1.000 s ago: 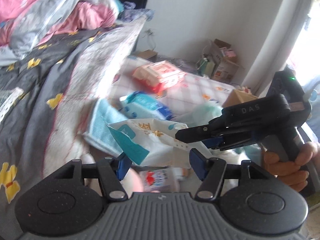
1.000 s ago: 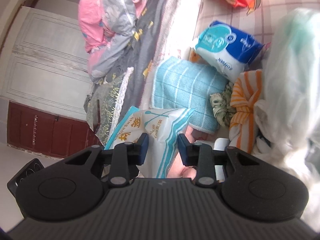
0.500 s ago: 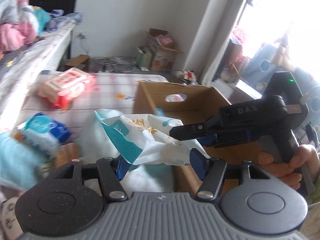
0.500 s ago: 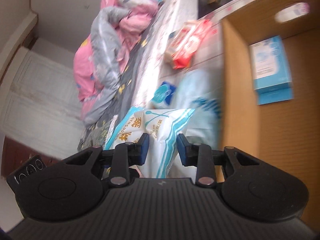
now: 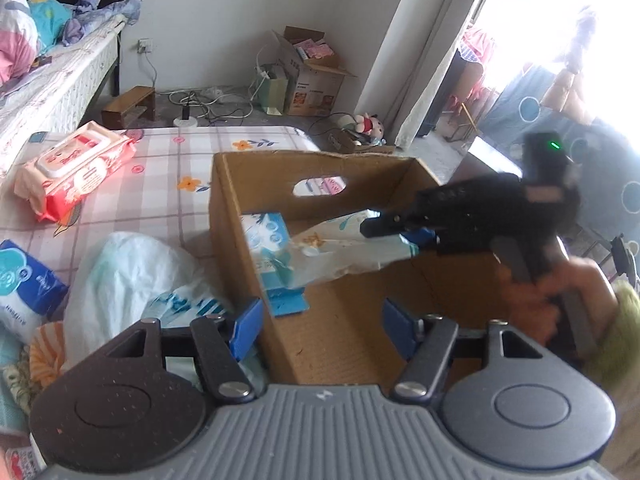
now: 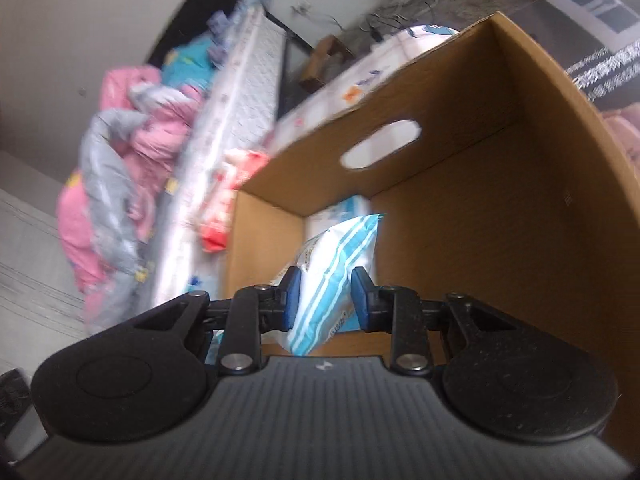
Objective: Organize soft objects
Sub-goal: 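Lift the cotton-swab bag with the right gripper into the cardboard box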
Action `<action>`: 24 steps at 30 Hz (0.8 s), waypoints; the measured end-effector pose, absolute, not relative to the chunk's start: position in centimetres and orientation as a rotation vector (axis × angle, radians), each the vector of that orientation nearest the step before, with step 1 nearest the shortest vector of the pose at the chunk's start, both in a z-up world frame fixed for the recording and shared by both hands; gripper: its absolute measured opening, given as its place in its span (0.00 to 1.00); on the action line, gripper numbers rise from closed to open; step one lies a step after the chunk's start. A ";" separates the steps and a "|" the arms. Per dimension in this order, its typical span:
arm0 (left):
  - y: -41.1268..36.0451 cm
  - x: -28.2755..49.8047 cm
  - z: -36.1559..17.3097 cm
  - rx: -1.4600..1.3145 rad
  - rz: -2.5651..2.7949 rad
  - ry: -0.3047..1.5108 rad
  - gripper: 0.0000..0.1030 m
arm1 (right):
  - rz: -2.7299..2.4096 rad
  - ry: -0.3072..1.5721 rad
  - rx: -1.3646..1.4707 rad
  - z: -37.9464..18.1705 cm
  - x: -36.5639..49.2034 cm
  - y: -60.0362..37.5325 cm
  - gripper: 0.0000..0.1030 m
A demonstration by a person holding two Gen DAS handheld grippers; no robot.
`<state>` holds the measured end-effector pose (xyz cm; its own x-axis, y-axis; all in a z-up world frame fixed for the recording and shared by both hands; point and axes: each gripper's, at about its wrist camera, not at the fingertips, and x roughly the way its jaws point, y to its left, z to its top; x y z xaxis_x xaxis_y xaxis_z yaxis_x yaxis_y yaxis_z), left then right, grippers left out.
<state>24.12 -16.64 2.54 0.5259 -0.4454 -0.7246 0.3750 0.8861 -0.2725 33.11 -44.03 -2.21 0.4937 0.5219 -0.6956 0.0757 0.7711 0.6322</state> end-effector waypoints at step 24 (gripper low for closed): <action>-8.5 20.9 2.9 -0.146 -0.386 0.848 0.68 | 0.032 1.267 1.114 -9.1 34.9 -44.6 0.79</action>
